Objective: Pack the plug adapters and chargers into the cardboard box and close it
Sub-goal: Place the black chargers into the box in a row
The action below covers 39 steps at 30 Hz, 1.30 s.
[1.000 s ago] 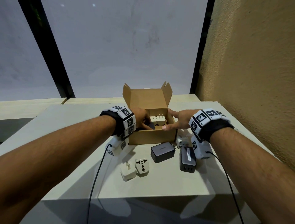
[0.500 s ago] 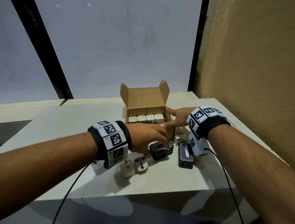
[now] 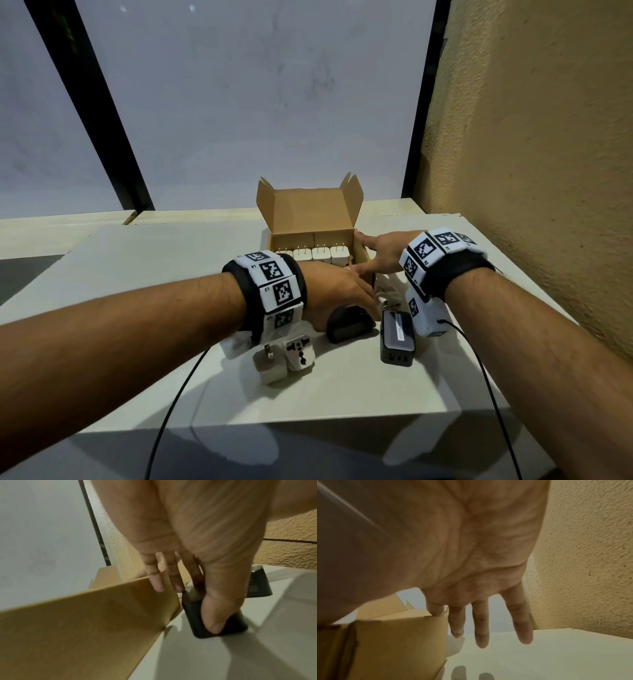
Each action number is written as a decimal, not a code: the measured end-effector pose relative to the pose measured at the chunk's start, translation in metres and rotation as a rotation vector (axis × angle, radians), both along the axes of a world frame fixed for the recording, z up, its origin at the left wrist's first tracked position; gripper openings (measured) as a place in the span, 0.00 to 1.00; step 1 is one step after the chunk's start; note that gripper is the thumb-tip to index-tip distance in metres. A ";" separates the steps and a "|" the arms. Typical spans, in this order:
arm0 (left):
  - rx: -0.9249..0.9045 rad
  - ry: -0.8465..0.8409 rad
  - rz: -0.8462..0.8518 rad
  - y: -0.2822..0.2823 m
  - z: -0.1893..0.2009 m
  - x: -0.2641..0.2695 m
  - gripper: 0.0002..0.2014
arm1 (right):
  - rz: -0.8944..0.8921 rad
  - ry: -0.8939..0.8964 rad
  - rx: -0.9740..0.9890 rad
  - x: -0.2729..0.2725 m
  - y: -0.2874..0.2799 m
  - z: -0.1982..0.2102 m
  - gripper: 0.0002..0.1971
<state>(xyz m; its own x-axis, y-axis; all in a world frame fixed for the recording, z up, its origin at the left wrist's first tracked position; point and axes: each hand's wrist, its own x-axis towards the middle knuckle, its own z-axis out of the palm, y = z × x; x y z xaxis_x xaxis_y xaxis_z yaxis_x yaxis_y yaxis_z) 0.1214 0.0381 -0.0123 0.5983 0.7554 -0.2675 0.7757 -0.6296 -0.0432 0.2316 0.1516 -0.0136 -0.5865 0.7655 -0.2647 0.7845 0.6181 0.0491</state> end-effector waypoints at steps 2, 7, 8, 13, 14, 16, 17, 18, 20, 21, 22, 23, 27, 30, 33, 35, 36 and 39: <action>-0.023 -0.109 0.030 0.000 0.001 -0.007 0.34 | -0.005 0.005 -0.004 0.001 -0.001 0.000 0.44; -0.039 -0.387 0.188 -0.001 0.016 -0.031 0.39 | -0.014 0.014 -0.042 0.002 -0.004 0.006 0.44; -0.030 -0.440 0.223 -0.001 0.022 -0.036 0.40 | -0.006 0.021 -0.043 0.002 -0.003 0.006 0.44; 0.203 -0.554 0.492 0.006 0.033 -0.056 0.39 | -0.006 0.052 -0.085 0.002 0.000 0.004 0.50; 0.248 -0.566 0.550 0.010 0.031 -0.058 0.39 | -0.018 0.054 -0.099 0.002 0.000 0.004 0.51; 0.306 -0.573 0.642 0.018 0.024 -0.058 0.40 | -0.028 0.062 -0.109 0.002 -0.001 0.004 0.52; 0.322 -0.565 0.673 0.023 0.020 -0.058 0.41 | -0.026 0.067 -0.107 0.002 -0.001 0.004 0.52; 0.331 -0.554 0.696 0.027 0.016 -0.057 0.41 | -0.023 0.071 -0.107 0.001 -0.001 0.004 0.52; 0.337 -0.522 0.727 0.034 0.008 -0.054 0.39 | -0.021 0.074 -0.104 0.001 -0.002 0.003 0.52; 0.335 -0.503 0.736 0.037 0.004 -0.053 0.38 | -0.023 0.070 -0.099 0.001 -0.002 0.003 0.52; 0.332 -0.485 0.745 0.040 0.001 -0.051 0.38 | -0.023 0.069 -0.096 0.002 -0.002 0.004 0.52; 0.332 -0.474 0.754 0.042 -0.002 -0.050 0.37 | -0.021 0.068 -0.092 0.002 -0.002 0.004 0.52; 0.312 -0.467 0.794 0.051 -0.010 -0.048 0.34 | -0.016 0.064 -0.081 0.004 -0.003 0.004 0.52; 0.274 -0.424 0.789 0.054 -0.012 -0.048 0.33 | -0.011 0.065 -0.083 0.004 -0.003 0.004 0.52; 0.200 -0.408 0.789 0.054 -0.013 -0.050 0.32 | -0.006 0.061 -0.080 0.003 -0.003 0.005 0.52; 0.156 -0.405 0.795 0.055 -0.014 -0.050 0.32 | -0.008 0.053 -0.077 0.003 -0.004 0.005 0.52; 0.136 -0.395 0.796 0.055 -0.015 -0.050 0.32 | -0.008 0.050 -0.076 0.004 -0.004 0.006 0.52; 0.086 -0.350 0.801 0.058 -0.016 -0.046 0.31 | -0.008 0.040 -0.070 0.004 -0.006 0.007 0.51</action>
